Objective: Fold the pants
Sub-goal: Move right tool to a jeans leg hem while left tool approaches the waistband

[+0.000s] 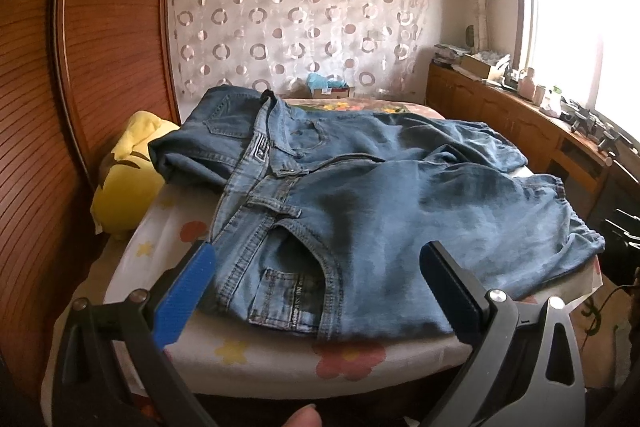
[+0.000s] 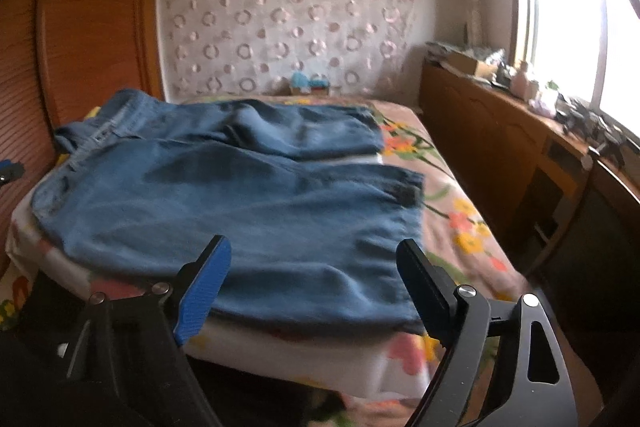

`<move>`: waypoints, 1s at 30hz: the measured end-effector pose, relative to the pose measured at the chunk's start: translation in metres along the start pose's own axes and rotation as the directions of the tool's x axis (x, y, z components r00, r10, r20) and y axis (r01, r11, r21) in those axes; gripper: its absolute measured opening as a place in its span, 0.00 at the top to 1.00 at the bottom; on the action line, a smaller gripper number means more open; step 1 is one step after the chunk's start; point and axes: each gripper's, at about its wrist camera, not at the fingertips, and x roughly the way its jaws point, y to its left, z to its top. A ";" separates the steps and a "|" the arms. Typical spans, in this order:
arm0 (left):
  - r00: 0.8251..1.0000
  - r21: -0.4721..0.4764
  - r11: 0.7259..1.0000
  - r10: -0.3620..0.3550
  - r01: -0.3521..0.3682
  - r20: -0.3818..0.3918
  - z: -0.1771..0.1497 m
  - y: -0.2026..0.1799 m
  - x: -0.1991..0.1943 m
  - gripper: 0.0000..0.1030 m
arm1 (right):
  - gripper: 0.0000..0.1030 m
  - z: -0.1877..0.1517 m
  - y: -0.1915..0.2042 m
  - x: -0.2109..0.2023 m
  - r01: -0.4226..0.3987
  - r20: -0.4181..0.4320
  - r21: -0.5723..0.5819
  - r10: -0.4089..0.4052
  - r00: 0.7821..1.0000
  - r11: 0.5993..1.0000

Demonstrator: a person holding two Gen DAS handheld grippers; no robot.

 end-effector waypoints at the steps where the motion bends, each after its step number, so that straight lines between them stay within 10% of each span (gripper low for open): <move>1: 1.000 0.002 1.000 -0.004 0.004 -0.005 0.000 0.001 0.001 0.00 | 0.17 -0.002 -0.005 0.000 0.009 -0.011 0.003 -0.009 1.000 1.000; 30: 0.979 -0.084 0.991 0.084 -0.101 -0.185 -0.027 0.093 0.060 0.00 | 0.28 -0.040 -0.065 0.021 0.034 -0.153 0.133 -0.014 0.988 0.991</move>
